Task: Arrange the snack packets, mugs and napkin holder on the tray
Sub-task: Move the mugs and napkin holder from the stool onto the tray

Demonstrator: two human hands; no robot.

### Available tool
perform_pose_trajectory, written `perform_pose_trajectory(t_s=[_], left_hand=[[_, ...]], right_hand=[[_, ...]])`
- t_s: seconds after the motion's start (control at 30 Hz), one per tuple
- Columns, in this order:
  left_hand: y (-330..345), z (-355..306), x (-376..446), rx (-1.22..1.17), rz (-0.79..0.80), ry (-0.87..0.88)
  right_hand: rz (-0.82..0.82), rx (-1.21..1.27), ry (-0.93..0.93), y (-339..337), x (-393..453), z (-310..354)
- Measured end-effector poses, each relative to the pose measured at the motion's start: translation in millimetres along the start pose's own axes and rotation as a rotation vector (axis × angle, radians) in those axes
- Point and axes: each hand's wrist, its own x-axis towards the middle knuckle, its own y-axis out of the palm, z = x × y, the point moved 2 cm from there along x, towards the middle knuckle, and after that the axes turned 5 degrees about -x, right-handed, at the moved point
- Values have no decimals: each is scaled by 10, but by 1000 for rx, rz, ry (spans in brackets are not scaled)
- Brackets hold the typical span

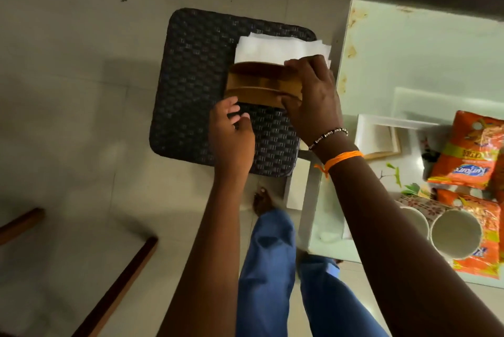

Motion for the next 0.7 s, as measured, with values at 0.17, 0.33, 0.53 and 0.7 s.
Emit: perform_pose_trajectory(t_s=[0.17, 0.33, 0.53, 0.7], left_hand=[[14, 1, -32, 58, -22, 53], [162, -41, -328, 19, 13, 228], [569, -89, -837, 52, 187, 337], [997, -87, -1295, 60, 293, 294]], right_hand=[[21, 2, -63, -140, -110, -120], [-44, 68, -27, -523, -546, -462], [-8, 87, 17, -1028, -1086, -1088], [64, 85, 47, -1278, -1345, -1541]])
